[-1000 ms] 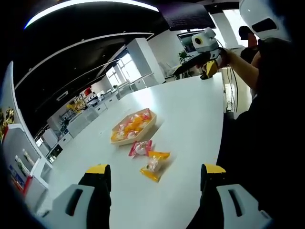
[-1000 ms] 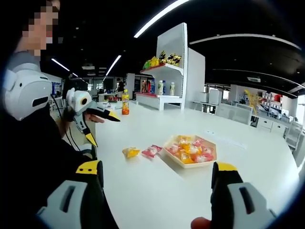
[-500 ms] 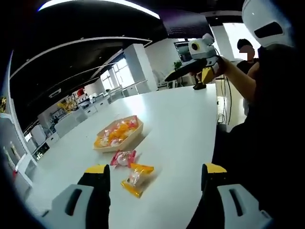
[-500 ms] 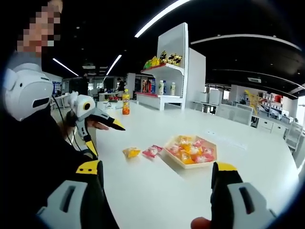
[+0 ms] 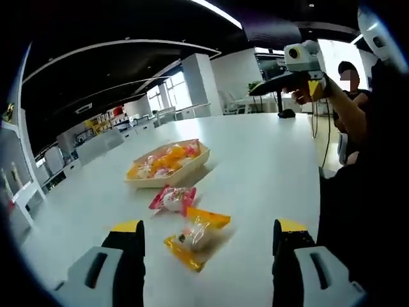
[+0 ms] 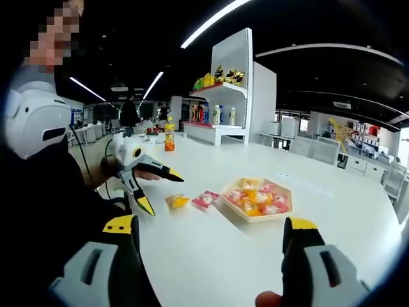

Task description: Pick up the marshmallows scattered on the table and place them into the bowl on the table

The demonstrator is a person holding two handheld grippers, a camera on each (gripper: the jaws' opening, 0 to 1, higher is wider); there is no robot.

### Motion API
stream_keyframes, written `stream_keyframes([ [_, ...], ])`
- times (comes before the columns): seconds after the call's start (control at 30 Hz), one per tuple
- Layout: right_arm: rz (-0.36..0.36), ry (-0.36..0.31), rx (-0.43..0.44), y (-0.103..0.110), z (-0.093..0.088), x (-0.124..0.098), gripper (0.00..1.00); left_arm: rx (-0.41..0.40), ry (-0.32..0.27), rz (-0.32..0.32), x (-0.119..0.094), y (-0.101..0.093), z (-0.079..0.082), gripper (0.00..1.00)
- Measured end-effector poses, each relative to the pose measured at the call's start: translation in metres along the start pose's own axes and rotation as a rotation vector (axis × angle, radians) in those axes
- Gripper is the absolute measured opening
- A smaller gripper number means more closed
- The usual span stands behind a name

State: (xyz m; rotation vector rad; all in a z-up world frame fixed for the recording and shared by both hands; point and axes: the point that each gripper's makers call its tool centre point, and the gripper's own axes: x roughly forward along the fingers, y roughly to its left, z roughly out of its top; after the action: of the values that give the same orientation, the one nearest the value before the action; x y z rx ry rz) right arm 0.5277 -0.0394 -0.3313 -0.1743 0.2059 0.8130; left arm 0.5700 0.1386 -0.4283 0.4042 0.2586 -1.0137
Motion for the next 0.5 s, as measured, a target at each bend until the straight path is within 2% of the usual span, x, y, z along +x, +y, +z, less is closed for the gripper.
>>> stream_keyframes([
  [0.1, 0.003, -0.003, 0.005, 0.000, 0.000, 0.000, 0.89, -0.062, -0.006, -0.012, 0.008, 0.002, -0.005, 0.78],
  [0.2, 0.002, -0.002, 0.007, -0.001, -0.001, 0.001, 0.89, -0.112, -0.046, -0.013, 0.012, 0.006, -0.002, 0.72],
  [0.37, 0.009, 0.000, 0.008, 0.001, -0.001, 0.002, 0.89, -0.130, -0.048, 0.033, 0.014, 0.020, -0.004, 0.60],
  [0.5, 0.006, -0.005, 0.019, -0.001, -0.001, 0.002, 0.89, -0.157, -0.044, 0.013, 0.015, 0.017, -0.009, 0.58],
])
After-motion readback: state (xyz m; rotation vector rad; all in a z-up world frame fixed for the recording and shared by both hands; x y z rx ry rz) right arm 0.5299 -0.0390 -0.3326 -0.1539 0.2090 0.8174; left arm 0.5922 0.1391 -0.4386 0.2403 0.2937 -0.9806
